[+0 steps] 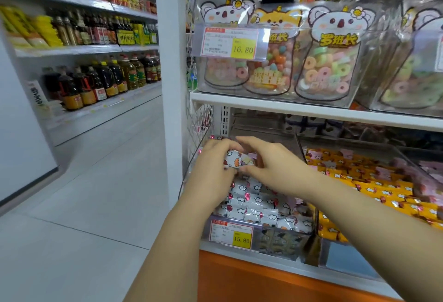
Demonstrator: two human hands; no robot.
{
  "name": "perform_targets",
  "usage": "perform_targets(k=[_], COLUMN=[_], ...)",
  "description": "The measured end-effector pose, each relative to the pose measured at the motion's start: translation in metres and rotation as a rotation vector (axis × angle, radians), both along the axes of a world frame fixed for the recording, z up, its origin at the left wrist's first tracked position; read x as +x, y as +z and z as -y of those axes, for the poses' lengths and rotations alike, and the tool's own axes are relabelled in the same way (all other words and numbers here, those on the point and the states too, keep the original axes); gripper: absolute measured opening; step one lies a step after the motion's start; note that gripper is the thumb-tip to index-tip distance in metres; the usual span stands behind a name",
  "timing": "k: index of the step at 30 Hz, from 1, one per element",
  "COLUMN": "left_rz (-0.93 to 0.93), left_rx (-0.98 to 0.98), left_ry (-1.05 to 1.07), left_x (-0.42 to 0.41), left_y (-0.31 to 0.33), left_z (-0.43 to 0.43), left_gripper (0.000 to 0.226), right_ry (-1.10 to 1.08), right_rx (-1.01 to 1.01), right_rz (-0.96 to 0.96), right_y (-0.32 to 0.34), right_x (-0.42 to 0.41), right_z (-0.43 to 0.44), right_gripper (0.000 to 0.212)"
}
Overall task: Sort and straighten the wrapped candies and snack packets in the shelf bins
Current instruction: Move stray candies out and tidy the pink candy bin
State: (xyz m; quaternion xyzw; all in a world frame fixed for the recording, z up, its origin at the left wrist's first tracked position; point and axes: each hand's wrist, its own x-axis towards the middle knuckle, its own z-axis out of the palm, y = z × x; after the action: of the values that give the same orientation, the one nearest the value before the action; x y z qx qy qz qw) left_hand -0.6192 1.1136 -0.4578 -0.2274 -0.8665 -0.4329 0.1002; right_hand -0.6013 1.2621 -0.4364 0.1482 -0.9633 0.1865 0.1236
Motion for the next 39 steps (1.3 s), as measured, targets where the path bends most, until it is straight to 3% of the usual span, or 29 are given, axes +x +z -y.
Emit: perform_targets(k=[5, 9, 16, 28, 31, 33, 36, 39], left_rz=[-0.041, -0.041, 0.02, 0.087, 0.058, 0.052, 0.009, -0.006], left_rx=[0.199, 0.312, 0.133, -0.085, -0.12, -0.169, -0.281, -0.326], left_ry=[0.019, 0.14, 0.154, 0.069, 0.072, 0.063, 0.044, 0.053], left_x=[-0.002, -0.005, -0.016, -0.014, -0.015, -0.016, -0.018, -0.02], left_y=[0.005, -0.008, -0.033, -0.048, -0.047, -0.048, -0.055, -0.056], left_z=[0.011, 0.024, 0.036, 0.025, 0.02, 0.018, 0.018, 0.017], left_gripper=[0.05, 0.034, 0.029, 0.053, 0.053, 0.054, 0.045, 0.039], right_ry=[-0.049, -0.122, -0.177, -0.207, -0.164, -0.175, -0.143, -0.074], right_rx=[-0.122, -0.324, -0.49, -0.223, -0.005, -0.005, -0.111, 0.056], right_rz=[-0.152, -0.154, -0.13, 0.047, 0.11, 0.114, -0.077, -0.263], right_y=[0.003, -0.006, -0.037, -0.049, -0.056, -0.059, -0.057, -0.058], right_x=[-0.011, -0.022, -0.048, -0.087, -0.088, -0.088, -0.082, -0.076], right_z=[0.008, 0.012, 0.024, 0.024, 0.027, 0.026, 0.023, 0.02], right_gripper=[0.032, 0.031, 0.047, 0.034, 0.039, 0.046, 0.05, 0.035])
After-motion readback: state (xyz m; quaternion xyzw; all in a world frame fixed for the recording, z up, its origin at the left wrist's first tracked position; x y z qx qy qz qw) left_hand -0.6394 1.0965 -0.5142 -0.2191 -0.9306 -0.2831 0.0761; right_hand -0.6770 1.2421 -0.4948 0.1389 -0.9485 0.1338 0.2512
